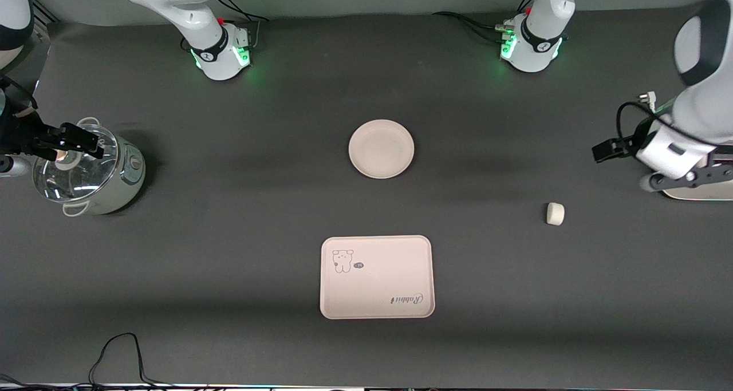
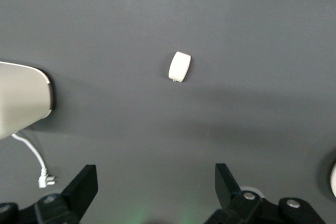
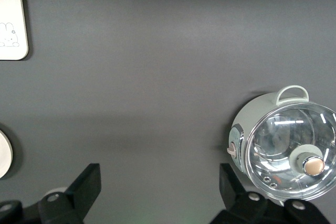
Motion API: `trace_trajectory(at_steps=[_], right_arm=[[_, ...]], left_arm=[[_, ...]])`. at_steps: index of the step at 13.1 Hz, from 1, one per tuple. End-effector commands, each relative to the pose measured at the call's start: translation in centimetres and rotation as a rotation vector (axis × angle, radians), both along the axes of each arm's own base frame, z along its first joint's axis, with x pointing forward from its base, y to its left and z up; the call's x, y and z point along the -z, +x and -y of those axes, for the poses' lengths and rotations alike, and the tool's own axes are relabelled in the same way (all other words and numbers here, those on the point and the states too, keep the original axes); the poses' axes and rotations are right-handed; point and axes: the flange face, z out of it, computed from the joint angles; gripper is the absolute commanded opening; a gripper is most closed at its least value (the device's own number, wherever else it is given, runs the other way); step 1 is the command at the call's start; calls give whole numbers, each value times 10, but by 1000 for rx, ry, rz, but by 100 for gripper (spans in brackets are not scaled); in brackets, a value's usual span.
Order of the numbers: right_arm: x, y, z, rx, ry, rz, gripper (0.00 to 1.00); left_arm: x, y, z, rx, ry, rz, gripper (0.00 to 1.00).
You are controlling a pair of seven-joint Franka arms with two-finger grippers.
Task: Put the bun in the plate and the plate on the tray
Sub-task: 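Grasp the white bun with the left gripper and lift it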
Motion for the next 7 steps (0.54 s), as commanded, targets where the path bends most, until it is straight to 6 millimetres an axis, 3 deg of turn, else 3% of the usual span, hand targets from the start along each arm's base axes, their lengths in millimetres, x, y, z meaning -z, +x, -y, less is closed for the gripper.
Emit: trace_trajectory(at_steps=[1, 7], right_arm=[[-2, -1, 2, -22, -8, 0, 100], [-1, -1, 2, -22, -8, -2, 100]], left_arm=[[73, 8, -5, 11, 2, -41, 100], [211, 35, 2, 0, -14, -87, 99]])
